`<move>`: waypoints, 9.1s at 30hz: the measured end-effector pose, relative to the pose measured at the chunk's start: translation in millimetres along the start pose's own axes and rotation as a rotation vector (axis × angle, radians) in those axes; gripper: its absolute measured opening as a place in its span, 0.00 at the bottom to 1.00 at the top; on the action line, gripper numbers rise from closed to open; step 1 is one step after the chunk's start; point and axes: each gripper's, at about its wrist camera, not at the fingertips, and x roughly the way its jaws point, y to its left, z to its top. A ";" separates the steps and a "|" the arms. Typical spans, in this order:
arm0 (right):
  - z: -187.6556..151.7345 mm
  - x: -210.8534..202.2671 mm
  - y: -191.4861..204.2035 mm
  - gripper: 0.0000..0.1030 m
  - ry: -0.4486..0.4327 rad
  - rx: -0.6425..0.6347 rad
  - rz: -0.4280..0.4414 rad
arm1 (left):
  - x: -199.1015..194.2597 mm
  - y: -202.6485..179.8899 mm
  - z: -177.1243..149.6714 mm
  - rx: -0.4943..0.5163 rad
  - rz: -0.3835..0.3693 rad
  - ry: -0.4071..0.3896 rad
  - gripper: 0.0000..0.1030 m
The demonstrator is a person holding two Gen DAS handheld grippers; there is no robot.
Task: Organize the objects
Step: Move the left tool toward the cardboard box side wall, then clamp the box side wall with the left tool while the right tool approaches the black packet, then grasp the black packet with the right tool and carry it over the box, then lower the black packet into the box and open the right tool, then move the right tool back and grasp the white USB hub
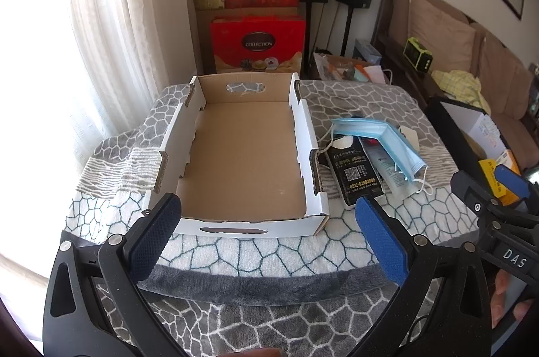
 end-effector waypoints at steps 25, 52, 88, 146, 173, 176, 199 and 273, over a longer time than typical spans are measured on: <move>0.6 2.5 -1.0 1.00 0.003 -0.003 0.007 | 0.5 -0.1 0.3 -0.003 0.004 0.002 1.00; 12.6 38.5 -19.9 1.00 0.054 0.001 0.018 | 72.0 99.2 23.4 -0.084 0.108 0.083 1.00; 14.7 72.2 -59.1 0.88 0.147 0.073 0.066 | 130.6 122.8 -0.3 -0.049 -0.018 0.265 0.12; 12.2 74.9 47.1 0.40 0.185 -0.113 0.291 | 115.5 120.3 -23.3 -0.101 -0.014 0.250 0.10; 20.4 119.9 149.5 0.40 0.337 -0.091 0.488 | 115.9 119.4 -23.6 -0.108 -0.008 0.252 0.10; 29.7 136.0 158.7 0.40 0.361 -0.053 0.491 | 115.8 119.7 -24.0 -0.111 -0.011 0.251 0.10; 50.7 213.7 201.0 0.42 0.452 0.082 0.430 | 117.9 121.7 -23.9 -0.108 -0.010 0.251 0.10; 59.5 200.0 -97.8 0.52 0.350 0.177 -0.009 | 118.8 117.7 -20.4 -0.114 0.000 0.252 0.10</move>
